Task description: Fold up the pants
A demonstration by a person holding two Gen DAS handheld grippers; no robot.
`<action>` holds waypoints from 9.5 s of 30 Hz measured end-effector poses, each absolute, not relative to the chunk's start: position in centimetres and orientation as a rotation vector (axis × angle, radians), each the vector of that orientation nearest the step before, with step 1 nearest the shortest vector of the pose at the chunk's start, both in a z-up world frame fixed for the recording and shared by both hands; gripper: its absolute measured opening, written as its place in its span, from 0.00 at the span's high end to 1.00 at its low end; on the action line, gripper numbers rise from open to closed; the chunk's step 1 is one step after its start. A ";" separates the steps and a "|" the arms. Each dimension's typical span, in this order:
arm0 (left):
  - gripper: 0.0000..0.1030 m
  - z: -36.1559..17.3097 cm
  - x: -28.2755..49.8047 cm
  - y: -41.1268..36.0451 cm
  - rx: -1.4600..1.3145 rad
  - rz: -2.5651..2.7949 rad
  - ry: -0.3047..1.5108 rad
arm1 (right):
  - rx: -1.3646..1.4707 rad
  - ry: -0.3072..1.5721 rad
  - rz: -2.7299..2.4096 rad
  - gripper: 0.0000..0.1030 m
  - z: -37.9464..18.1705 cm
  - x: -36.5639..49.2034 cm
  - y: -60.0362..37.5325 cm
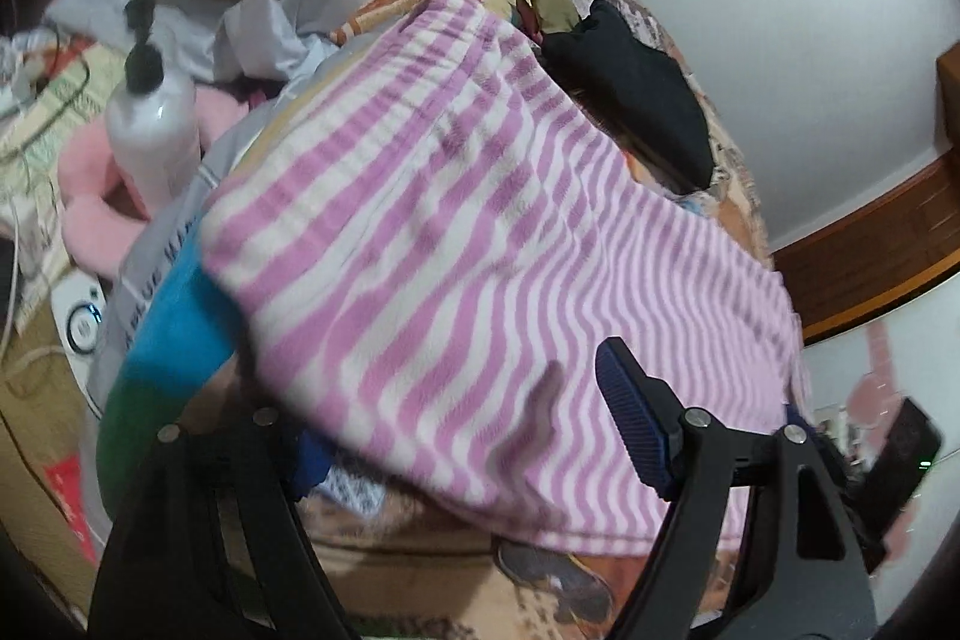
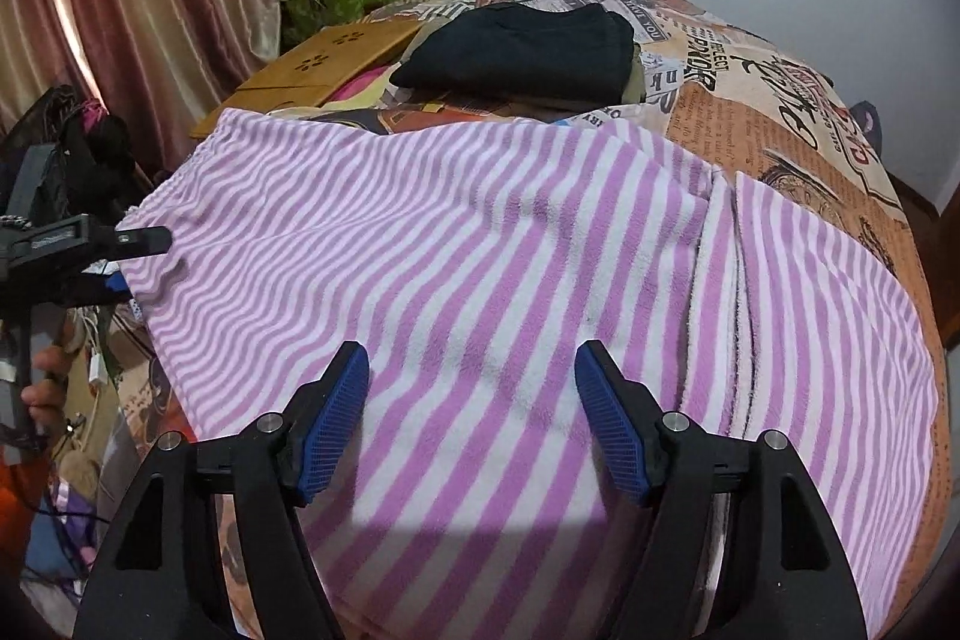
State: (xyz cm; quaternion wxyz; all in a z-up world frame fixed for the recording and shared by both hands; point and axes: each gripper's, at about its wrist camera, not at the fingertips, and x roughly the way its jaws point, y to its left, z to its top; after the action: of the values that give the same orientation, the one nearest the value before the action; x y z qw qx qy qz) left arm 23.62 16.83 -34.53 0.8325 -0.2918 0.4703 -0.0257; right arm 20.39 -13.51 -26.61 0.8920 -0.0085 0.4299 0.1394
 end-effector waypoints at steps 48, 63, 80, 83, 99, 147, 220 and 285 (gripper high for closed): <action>0.88 -9.8 27.2 -16.4 -0.010 -0.452 0.584 | 0.300 0.855 -0.015 0.32 -28.6 11.2 -34.0; 0.88 -14.4 26.8 -30.9 0.084 -0.666 0.724 | 0.343 0.825 0.035 0.31 -29.1 10.8 -34.6; 0.82 -26.4 24.1 -39.7 0.330 -0.711 0.966 | 0.491 0.783 -0.215 0.32 -27.6 1.2 -42.4; 0.64 -27.6 24.0 -40.2 0.350 -0.720 1.015 | 0.495 0.787 -0.221 0.32 -27.8 0.6 -42.5; 0.26 -19.6 21.9 -33.1 0.252 -0.734 0.826 | 0.458 0.746 -0.150 0.32 -25.9 1.9 -40.3; 0.12 -23.0 34.8 -14.5 0.189 -0.339 0.839 | 0.087 0.773 -0.196 0.31 -22.7 10.1 -36.5; 0.25 -30.7 34.1 -11.4 0.085 -0.449 1.087 | 0.293 0.935 0.105 0.28 -27.9 12.3 -29.3; 0.44 -23.2 26.2 -8.5 0.104 -0.454 0.981 | 0.222 0.773 0.029 0.60 -24.1 10.1 -35.9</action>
State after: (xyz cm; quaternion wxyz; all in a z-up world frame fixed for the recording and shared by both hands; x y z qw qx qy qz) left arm 26.16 -8.55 -23.16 0.8562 0.0494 0.4668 -0.2159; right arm 10.13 -35.90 -24.07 0.9201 0.1080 0.3761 0.0143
